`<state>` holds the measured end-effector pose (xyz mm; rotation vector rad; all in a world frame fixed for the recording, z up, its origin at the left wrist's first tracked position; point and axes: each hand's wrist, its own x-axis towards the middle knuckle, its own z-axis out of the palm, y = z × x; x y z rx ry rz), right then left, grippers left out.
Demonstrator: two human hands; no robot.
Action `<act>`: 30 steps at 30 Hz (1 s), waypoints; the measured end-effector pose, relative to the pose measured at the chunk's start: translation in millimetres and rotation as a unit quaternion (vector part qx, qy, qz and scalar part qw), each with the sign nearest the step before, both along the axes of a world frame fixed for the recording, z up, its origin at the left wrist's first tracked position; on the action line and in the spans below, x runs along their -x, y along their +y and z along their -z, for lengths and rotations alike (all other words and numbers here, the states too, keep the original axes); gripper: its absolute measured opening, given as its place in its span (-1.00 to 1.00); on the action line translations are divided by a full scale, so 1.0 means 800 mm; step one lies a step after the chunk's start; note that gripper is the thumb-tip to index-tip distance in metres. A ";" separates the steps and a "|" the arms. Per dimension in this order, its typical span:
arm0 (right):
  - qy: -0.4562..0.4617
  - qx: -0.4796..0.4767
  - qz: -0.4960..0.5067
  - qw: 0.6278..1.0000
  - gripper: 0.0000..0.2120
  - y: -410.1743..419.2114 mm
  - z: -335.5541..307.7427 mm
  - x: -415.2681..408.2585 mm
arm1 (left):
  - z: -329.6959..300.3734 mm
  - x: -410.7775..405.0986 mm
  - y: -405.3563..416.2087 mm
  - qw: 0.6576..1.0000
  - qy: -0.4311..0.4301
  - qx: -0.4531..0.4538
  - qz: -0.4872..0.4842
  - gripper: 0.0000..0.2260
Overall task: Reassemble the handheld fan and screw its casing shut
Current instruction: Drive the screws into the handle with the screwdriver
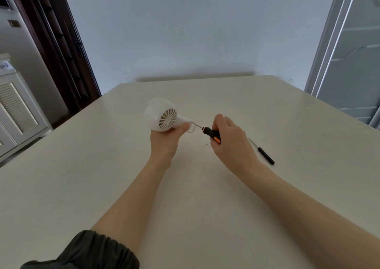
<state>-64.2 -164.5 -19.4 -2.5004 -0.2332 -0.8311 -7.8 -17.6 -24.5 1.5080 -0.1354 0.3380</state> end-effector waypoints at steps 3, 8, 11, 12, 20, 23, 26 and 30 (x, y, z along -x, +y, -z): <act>0.006 -0.002 0.003 1.000 -0.79 0.000 -0.001 0.001 | 0.002 -0.001 0.000 1.000 0.001 -0.005 0.006 -0.75; 0.003 0.046 0.046 0.998 -0.84 -0.005 -0.003 0.000 | 0.003 -0.003 0.002 1.000 0.009 -0.005 0.014 -0.71; 0.039 0.092 0.074 0.992 -0.77 -0.008 -0.001 -0.003 | 0.004 -0.003 0.002 1.000 0.004 -0.014 0.017 -0.73; 0.053 0.096 0.074 0.991 -0.74 -0.008 0.000 -0.004 | 0.005 -0.004 0.002 1.000 0.000 -0.018 0.017 -0.72; 0.064 0.021 -0.006 0.998 -0.77 -0.005 -0.003 0.001 | 0.008 -0.001 0.000 1.000 0.005 -0.014 0.001 -0.69; 0.039 0.022 -0.004 0.999 -0.82 -0.003 -0.005 0.002 | 0.009 -0.002 0.000 1.000 0.004 -0.016 0.000 -0.69; 0.017 0.030 -0.004 0.999 -0.92 -0.004 -0.004 0.002 | 0.011 -0.003 0.000 1.000 0.010 -0.016 -0.001 -0.69; 0.017 0.090 0.050 0.995 -0.86 -0.004 0.001 -0.001 | 0.013 -0.007 -0.001 1.000 0.010 -0.018 0.003 -0.70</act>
